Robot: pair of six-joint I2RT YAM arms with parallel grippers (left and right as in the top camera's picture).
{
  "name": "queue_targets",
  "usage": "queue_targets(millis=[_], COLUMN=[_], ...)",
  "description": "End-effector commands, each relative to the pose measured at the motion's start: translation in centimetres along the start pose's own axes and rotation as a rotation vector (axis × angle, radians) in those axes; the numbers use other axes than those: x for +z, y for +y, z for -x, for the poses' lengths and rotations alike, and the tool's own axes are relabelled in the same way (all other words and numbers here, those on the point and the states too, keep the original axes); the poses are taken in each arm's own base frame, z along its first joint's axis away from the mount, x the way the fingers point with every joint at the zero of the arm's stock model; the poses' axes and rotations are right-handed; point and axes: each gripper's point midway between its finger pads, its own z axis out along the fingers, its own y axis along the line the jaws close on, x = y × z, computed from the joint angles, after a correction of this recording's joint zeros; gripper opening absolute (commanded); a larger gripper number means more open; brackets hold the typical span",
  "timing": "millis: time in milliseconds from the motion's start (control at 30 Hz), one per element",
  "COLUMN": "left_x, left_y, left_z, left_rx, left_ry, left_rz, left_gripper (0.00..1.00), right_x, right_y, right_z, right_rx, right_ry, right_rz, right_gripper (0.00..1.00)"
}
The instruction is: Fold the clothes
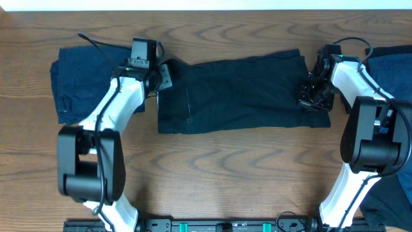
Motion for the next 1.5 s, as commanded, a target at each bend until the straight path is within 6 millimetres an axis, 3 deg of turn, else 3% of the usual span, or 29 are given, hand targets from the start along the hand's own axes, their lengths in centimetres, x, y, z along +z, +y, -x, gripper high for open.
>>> queue_targets(millis=[0,333,467,600,800,900,1300,1367,1467], left_x=[1.2,5.8,6.4,4.2,-1.0,-1.5,3.0,4.1,6.4], left_y=[-0.6,0.3,0.9,-0.1,-4.0,-5.5,-11.0,-11.1,-9.7], left_z=[-0.4,-1.0,-0.3,1.3,3.5,3.2,-1.7,-1.7,-1.3], left_rx=[-0.016,-0.036,-0.048,-0.037,0.009,0.029,0.136,0.143,0.116], left_ry=[0.041,0.062,0.037,-0.008,-0.075,-0.067,0.031,0.016,-0.013], left_rz=[-0.1,-0.127,-0.129,-0.161,-0.339,-0.391,-0.452,-0.449,-0.379], left_gripper=[0.11,0.12,0.11,0.11,0.09,0.09,0.09,0.09,0.09], right_x=[3.0,3.0,3.0,3.0,3.0,3.0,3.0,3.0,3.0], right_y=[-2.6,-2.6,-2.6,-2.6,-2.5,-2.5,-2.5,-2.5,-2.5], right_z=[-1.1,-1.0,-1.0,-1.0,-0.9,-0.9,-0.9,-0.9,-0.9], right_rx=[0.027,0.027,0.027,0.027,0.027,0.027,0.027,0.027,0.027], right_ry=[0.055,0.053,0.052,0.051,0.049,0.049,0.046,0.047,0.047], right_rz=[-0.109,-0.108,-0.108,-0.108,-0.108,-0.108,-0.107,-0.107,-0.107], right_gripper=[0.02,0.03,0.03,0.04,0.05,0.06,0.07,0.08,0.09])
